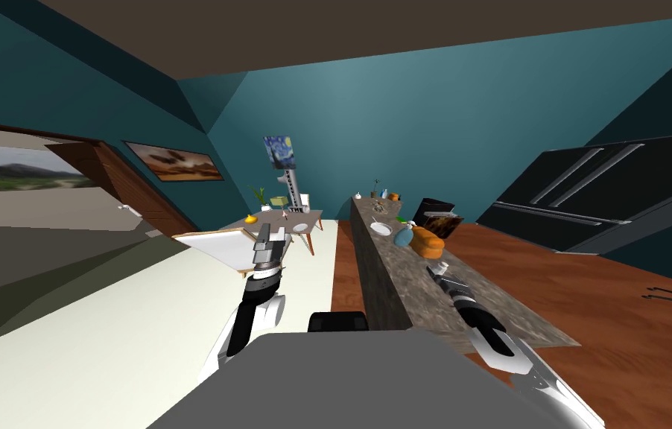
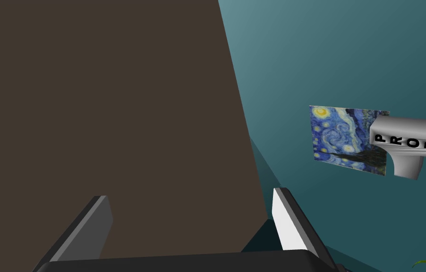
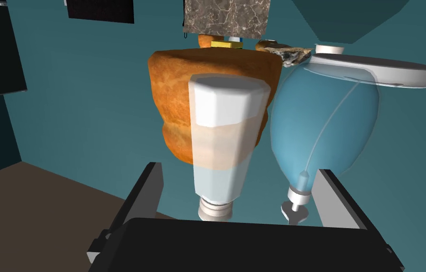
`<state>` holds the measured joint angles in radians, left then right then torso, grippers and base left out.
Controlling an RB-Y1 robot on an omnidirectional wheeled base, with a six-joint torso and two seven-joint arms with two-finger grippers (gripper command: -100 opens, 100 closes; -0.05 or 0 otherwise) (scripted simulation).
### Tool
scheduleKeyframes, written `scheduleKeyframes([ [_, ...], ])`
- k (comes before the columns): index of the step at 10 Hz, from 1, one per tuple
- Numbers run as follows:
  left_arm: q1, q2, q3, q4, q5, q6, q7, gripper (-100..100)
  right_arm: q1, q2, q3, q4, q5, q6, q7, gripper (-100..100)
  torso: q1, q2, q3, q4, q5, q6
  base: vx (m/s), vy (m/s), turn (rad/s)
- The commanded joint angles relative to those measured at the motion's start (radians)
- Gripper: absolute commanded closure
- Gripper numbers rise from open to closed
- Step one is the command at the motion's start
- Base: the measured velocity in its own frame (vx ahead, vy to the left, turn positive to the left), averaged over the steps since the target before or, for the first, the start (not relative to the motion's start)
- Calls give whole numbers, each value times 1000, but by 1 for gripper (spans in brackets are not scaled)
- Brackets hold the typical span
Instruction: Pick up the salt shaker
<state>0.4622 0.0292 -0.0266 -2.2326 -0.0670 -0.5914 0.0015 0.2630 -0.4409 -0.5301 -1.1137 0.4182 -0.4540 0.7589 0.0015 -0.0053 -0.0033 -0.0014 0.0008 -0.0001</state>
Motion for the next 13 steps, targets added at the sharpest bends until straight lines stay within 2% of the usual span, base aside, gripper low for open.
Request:
scheduleKeyframes([
  [1,0,0,0,0,0,0,0,0,10,0,4,-7,-32,-3,4,-100,0,0,0,0,0,0,31,11,5],
  [2,0,0,0,0,0,0,0,0,46,-29,23,24,-71,-43,27,-100,-1,2,1,0,0,0,56,22,80],
  [3,0,0,0,0,0,0,0,0,46,-29,23,24,-100,-43,27,-100,-1,2,1,1,0,0,59,21,27],
  [4,0,0,0,0,0,0,0,0,81,-59,42,54,-130,-79,51,-100,-1,2,1,0,0,0,84,26,60],
  [6,0,0,0,0,0,0,0,0,81,-59,42,54,-182,-84,51,-100,-1,1,0,0,0,0,55,17,12],
  [7,0,0,0,0,0,0,0,0,116,-88,61,85,-216,-125,74,-100,-1,3,2,1,0,0,56,34,77],
  [9,0,0,0,0,0,0,0,0,116,-88,61,85,-257,-125,74,-100,-1,2,1,0,0,0,50,14,6],
  [10,0,0,0,0,0,0,0,0,151,-117,80,116,-296,-165,97,-100,-2,3,2,1,0,0,52,16,77],
  [12,0,0,0,0,0,0,0,0,151,-117,80,116,-331,-165,97,-100,-1,2,1,0,0,0,49,15,13],
  [13,0,0,0,0,0,0,0,0,186,-147,99,146,-372,-206,121,-100,-1,3,2,1,0,0,57,36,46],
])
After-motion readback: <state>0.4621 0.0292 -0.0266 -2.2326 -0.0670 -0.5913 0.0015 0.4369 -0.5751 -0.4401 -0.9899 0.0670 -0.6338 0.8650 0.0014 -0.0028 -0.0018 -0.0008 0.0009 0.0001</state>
